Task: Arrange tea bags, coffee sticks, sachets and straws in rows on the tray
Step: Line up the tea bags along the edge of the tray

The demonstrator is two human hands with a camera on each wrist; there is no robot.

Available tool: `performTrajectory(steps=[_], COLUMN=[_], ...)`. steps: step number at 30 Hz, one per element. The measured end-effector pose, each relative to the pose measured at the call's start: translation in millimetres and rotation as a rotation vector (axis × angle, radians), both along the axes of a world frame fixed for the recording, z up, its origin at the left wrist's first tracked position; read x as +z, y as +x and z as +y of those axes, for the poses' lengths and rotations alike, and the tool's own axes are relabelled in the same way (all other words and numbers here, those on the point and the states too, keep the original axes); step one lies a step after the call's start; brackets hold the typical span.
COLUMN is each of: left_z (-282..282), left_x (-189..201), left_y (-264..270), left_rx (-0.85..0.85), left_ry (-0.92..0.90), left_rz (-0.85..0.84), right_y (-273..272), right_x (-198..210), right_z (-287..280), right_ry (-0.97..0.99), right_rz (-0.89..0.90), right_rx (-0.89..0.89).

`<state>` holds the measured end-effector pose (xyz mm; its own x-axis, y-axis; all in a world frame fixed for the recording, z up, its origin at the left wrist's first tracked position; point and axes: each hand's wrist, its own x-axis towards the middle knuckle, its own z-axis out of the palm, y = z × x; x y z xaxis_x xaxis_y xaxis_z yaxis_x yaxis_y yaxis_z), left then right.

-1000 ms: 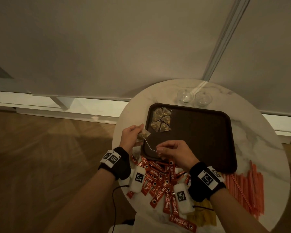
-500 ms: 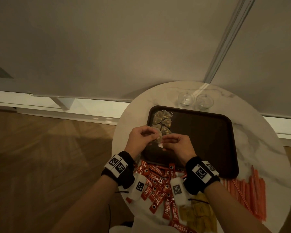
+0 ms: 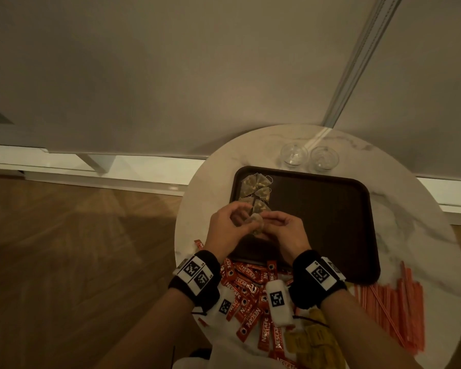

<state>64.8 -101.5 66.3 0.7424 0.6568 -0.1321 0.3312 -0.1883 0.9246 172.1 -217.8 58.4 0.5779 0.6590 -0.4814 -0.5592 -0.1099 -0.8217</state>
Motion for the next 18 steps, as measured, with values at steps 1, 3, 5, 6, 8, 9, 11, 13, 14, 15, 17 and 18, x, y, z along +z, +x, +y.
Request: performTrajectory(steps=[1, 3, 5, 6, 8, 9, 11, 13, 14, 15, 17, 18], left_z=[0.3, 0.4, -1.5, -3.1, -5.8, -7.0, -8.0, -8.0, -7.2, -6.4, -3.5, -1.3], left_x=[-4.1, -13.9, -23.5, -27.8, -36.6, -40.7, -48.5, -56.0, -59.2, -62.0, -66.2, -68.1], left_y=[-0.7, -3.4, -7.1, -8.9, -13.4, -15.4, -17.9, -18.9, -18.6, -18.3, -15.8, -14.1], left_rx=[-0.003, -0.014, -0.012, -0.006, 0.009, 0.015, 0.027, 0.046, 0.055, 0.062, 0.07, 0.068], left_ry=[0.003, -0.055, -0.186, -0.234, -0.256, -0.248, -0.227, -0.225, -0.224, -0.227, -0.244, -0.254], left_rz=[0.036, 0.092, 0.112, 0.115, 0.113, 0.108, 0.105, 0.103, 0.102, 0.098, 0.088, 0.084], right_y=[-0.1, -1.4, -4.5, -6.6, -10.5, -12.2, -13.5, -12.5, -11.3, -10.3, -7.9, -6.7], right_x=[-2.1, -7.7, -14.4, -18.2, -26.1, -29.7, -35.8, -40.3, -42.0, -43.5, -46.8, -48.8], right_z=[-0.3, -1.8, -4.1, -5.5, -7.6, -7.9, -6.7, -3.7, -1.4, 0.8, 5.4, 7.6], right_ry=[-0.002, -0.024, -0.051, -0.069, -0.121, -0.146, -0.188, -0.22, -0.236, -0.251, -0.275, -0.284], right_rz=[0.01, 0.017, 0.021, 0.027, 0.052, 0.065, 0.083, 0.095, 0.096, 0.097, 0.095, 0.099], right_rx=[-0.002, -0.007, -0.012, -0.011, -0.011, -0.013, -0.01, 0.001, 0.008, 0.021, 0.045, 0.051])
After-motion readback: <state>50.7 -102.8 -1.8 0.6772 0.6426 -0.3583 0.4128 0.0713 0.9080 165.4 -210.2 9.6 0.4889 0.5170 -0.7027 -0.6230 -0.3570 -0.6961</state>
